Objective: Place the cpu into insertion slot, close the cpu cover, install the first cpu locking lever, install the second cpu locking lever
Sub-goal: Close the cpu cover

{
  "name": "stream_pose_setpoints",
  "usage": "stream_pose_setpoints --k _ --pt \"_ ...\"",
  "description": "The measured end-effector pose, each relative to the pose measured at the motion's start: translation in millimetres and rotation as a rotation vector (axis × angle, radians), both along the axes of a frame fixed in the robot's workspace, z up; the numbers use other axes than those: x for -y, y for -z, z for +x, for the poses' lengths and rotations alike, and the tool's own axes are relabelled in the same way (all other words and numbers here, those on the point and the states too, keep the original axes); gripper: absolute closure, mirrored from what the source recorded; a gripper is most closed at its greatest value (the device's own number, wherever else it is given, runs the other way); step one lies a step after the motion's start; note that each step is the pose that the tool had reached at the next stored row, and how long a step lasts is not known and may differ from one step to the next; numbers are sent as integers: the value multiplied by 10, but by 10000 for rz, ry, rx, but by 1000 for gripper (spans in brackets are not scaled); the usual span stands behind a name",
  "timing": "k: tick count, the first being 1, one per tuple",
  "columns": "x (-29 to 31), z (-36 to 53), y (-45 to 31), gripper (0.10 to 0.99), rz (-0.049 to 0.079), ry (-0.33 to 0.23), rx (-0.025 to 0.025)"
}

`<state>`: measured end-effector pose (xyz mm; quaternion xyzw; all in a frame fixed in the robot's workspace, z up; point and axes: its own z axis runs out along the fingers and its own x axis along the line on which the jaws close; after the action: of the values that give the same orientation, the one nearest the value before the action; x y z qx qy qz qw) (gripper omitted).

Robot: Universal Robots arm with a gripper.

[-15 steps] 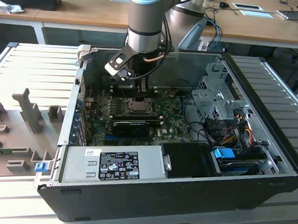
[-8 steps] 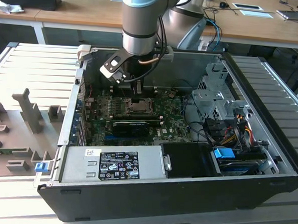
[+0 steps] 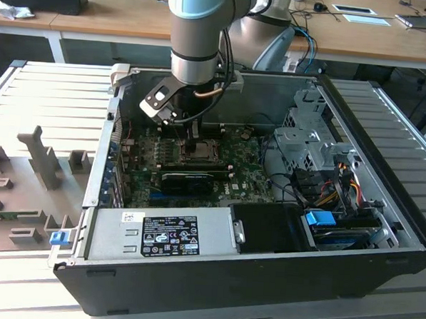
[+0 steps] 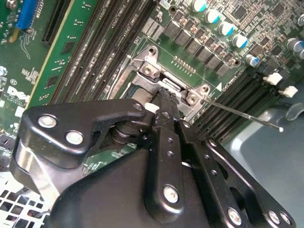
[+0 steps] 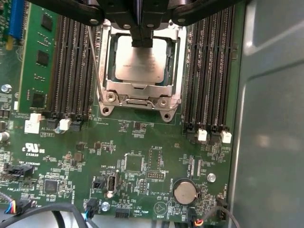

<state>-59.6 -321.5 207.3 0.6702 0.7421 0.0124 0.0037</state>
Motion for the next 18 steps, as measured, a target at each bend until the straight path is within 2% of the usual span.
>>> stream_pose_setpoints --k 4,5,8,9,18 --pt "2 -2 31 980 -7 -6 -4" --pt "-1 0 14 980 13 -6 10" --pt "1 -1 -60 980 0 -7 1" --pt "1 3 -60 980 1 -10 2" --pt "2 162 -61 980 33 -7 -4"
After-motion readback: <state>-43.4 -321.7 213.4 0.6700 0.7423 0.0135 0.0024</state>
